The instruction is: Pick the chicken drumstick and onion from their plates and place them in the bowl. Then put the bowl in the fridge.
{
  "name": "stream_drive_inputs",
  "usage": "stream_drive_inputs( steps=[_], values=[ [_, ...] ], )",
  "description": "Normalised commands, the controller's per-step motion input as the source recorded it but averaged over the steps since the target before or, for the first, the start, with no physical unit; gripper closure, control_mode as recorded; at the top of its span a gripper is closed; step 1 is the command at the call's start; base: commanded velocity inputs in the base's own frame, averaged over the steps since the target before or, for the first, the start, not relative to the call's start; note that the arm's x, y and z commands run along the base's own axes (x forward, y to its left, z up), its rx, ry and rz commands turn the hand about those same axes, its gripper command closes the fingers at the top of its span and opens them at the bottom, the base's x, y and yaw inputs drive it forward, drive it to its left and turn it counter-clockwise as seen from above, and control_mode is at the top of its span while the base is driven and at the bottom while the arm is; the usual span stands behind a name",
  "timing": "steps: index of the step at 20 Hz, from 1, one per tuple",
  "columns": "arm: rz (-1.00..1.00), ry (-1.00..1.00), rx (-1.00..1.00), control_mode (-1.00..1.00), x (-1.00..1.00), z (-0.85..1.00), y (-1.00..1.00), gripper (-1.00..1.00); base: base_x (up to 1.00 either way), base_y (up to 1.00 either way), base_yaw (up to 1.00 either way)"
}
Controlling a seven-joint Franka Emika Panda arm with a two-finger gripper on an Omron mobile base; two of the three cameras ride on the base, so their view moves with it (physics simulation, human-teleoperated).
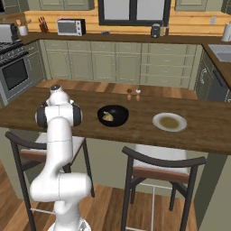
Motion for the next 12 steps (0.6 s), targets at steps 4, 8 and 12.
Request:
stream_drive_inputs(
  steps=[4,8,12],
  values=[
    [0.0,0.0,0.0,-1.0,-0.2,-0.14,-0.16,1.0,0.0,0.0,0.0],
    [0.0,-0.02,0.0,-1.0,-0.19,0.23,-0.13,1.0,0.0,0.0,0.0],
    [0.0,-0.08,0.0,-1.0,-0.78,0.95,-0.17,1.0,0.0,0.0,0.0]
  ],
)
